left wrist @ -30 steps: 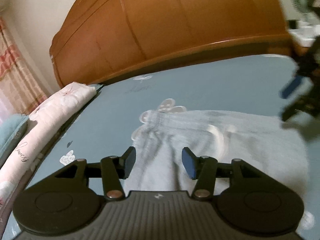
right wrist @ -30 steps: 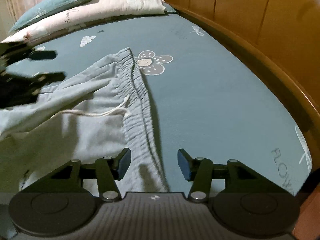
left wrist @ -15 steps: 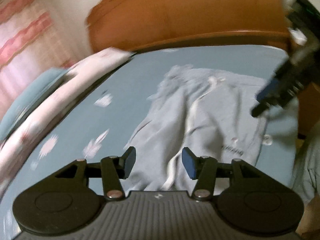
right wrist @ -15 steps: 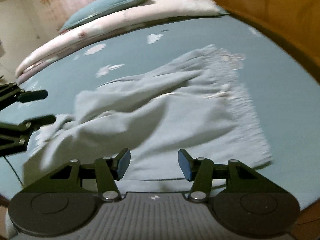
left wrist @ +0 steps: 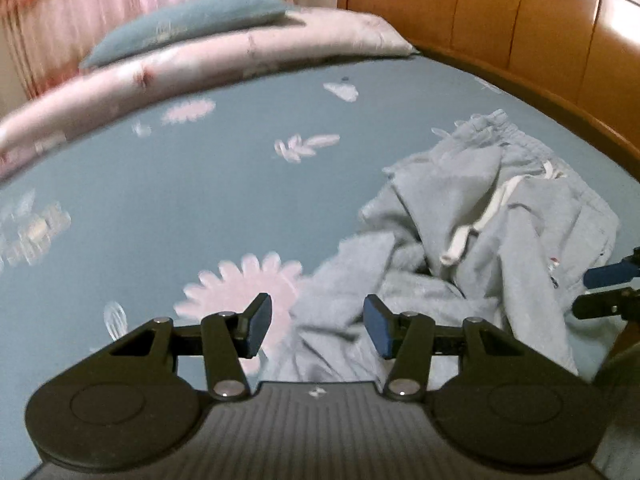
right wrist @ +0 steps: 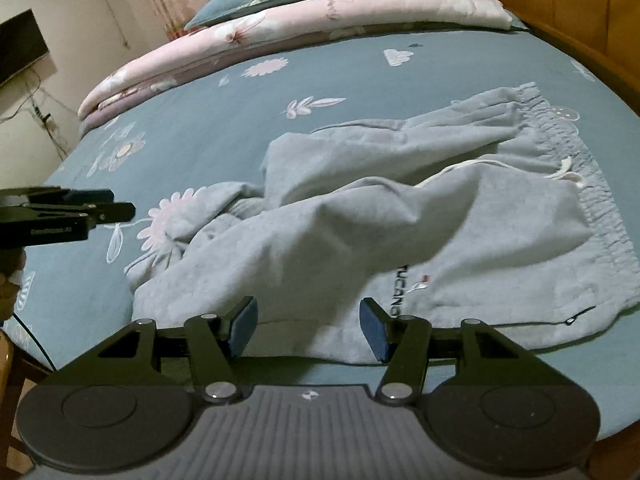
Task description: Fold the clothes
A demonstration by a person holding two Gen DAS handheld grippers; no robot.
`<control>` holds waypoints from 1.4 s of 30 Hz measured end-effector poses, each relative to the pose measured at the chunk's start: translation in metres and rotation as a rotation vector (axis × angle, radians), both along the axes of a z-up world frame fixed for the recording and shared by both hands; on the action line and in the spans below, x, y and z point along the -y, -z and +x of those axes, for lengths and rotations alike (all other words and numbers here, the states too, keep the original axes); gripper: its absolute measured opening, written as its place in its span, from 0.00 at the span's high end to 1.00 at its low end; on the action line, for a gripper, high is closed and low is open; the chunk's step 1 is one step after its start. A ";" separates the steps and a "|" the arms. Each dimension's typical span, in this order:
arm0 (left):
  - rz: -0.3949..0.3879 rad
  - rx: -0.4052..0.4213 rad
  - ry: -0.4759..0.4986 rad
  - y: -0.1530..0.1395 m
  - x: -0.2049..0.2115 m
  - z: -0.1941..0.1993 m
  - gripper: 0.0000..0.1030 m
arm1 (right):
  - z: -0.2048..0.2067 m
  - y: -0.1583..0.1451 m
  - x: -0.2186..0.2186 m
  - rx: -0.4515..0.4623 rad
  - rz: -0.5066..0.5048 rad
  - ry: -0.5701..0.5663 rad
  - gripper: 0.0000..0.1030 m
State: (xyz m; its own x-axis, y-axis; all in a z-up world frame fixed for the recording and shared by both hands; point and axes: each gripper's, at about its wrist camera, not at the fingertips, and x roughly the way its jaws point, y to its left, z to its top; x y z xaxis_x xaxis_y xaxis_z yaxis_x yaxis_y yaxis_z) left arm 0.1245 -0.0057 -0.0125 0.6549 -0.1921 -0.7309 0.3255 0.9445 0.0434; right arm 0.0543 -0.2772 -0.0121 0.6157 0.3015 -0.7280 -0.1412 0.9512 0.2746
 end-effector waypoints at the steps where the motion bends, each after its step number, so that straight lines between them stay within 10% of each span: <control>1: -0.020 -0.011 0.005 0.003 -0.002 -0.002 0.49 | -0.001 0.001 -0.002 -0.002 -0.003 -0.003 0.39; 20: -0.174 -0.120 -0.112 0.038 -0.038 -0.025 0.45 | -0.010 0.011 0.010 -0.038 0.026 0.042 0.36; 42: -0.135 -0.075 0.085 0.062 0.004 0.063 0.35 | 0.013 0.007 0.007 -0.017 0.011 0.032 0.33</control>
State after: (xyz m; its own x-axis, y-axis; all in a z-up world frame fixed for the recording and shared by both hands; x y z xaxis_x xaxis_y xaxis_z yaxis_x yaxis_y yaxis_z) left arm 0.1876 -0.0102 -0.0748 0.5767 -0.3442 -0.7409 0.4017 0.9092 -0.1097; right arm 0.0675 -0.2838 -0.0187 0.6128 0.2897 -0.7352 -0.1061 0.9521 0.2867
